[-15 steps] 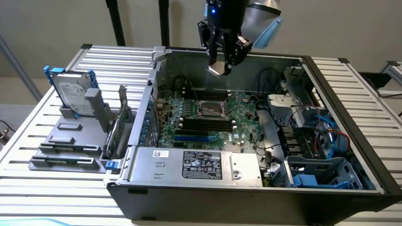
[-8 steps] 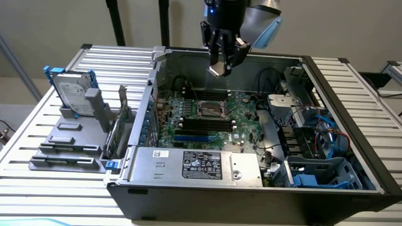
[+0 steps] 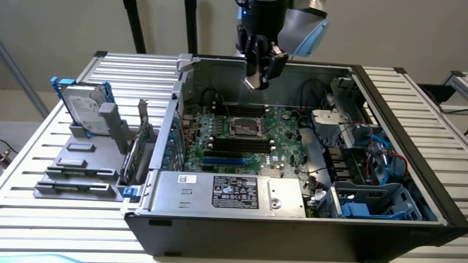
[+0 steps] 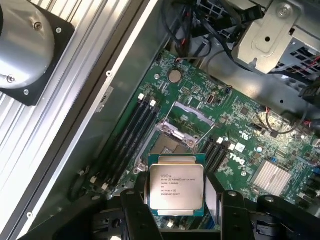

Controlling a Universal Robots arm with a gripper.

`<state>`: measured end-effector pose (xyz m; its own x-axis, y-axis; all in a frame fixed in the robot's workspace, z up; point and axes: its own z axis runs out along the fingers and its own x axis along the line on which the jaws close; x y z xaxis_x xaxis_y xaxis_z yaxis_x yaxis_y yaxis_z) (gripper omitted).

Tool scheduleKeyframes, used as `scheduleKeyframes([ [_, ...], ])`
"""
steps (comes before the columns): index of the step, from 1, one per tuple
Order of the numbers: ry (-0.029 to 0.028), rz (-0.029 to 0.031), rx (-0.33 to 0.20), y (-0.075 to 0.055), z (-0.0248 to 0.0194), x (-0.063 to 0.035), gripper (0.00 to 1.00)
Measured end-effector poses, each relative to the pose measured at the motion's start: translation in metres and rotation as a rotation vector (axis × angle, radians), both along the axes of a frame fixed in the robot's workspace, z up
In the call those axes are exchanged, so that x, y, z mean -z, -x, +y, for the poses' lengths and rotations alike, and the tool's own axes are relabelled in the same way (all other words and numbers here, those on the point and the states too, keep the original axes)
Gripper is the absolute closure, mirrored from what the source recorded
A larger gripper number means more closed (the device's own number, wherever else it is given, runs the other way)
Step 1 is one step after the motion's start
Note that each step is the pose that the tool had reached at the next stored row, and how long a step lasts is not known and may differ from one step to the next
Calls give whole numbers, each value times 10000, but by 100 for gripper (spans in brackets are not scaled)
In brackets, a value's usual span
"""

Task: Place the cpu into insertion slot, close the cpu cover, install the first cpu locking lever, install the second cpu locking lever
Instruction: 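Place the cpu into insertion slot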

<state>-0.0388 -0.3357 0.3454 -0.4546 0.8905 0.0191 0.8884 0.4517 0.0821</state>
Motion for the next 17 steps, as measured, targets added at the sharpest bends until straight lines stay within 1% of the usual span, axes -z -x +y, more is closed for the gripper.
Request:
scheduleKeyframes([
  [17,-1,0,3085,0,0,31,45],
])
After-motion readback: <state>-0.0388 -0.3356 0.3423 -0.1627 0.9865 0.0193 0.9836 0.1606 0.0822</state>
